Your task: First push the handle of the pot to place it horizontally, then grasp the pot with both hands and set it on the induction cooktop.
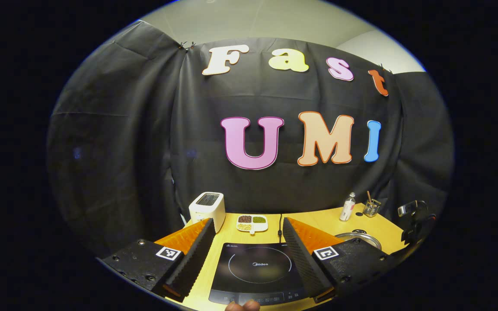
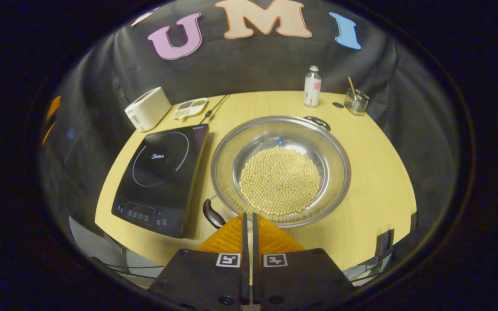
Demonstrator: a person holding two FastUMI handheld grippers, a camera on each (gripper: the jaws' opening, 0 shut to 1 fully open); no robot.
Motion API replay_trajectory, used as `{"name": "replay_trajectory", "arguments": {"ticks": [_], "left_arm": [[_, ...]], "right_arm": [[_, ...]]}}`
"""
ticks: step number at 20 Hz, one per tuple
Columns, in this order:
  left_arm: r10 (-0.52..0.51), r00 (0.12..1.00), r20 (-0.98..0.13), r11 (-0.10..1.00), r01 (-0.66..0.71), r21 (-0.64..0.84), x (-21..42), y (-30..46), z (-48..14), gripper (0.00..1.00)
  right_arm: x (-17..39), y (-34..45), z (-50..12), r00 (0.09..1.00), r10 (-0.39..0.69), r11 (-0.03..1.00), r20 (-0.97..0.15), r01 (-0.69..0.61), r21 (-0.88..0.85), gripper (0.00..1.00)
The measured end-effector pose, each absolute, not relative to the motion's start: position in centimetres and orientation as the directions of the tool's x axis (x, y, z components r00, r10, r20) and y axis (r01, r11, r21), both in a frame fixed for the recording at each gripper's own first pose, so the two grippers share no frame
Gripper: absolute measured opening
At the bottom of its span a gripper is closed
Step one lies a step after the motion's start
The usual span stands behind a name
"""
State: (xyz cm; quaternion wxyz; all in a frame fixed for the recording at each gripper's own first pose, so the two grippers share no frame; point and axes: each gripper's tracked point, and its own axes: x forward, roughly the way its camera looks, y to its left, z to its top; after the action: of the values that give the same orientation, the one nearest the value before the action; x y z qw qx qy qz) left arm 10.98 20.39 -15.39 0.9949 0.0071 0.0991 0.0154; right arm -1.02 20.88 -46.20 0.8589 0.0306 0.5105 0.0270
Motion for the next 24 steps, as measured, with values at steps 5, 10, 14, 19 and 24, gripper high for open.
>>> {"name": "replay_trajectory", "arguments": {"ticks": [5,10,14,19,24], "left_arm": [[0.041,0.975,-0.219,0.999,-0.043,-0.003,11.6,20.8,-16.5,0.96],[0.057,0.972,-0.227,0.998,-0.061,-0.011,11.8,21.6,-16.9,0.96],[0.077,0.971,-0.225,0.997,-0.08,-0.005,11.4,22.6,-16.9,0.95],[0.1,0.968,-0.23,0.994,-0.105,-0.008,11.1,23.5,-17.2,0.96],[0.124,0.966,-0.228,0.992,-0.127,-0.001,10.4,24.6,-17.1,0.95]], "right_arm": [[-2.8,21.1,-50.0,0.371,0.051,0.999,-0.927,-0.024,0.045,0.05],[-3.4,22.7,-52.3,0.305,0.049,0.998,-0.951,-0.051,0.035,0.0],[-3.1,24.5,-52.1,0.31,0.072,0.994,-0.948,-0.101,0.043,0.0],[-1.7,26.3,-52.3,0.308,0.09,0.989,-0.947,-0.14,0.048,0.03],[0.3,28.6,-52.5,0.313,0.099,0.986,-0.945,-0.161,0.05,0.04]]}}
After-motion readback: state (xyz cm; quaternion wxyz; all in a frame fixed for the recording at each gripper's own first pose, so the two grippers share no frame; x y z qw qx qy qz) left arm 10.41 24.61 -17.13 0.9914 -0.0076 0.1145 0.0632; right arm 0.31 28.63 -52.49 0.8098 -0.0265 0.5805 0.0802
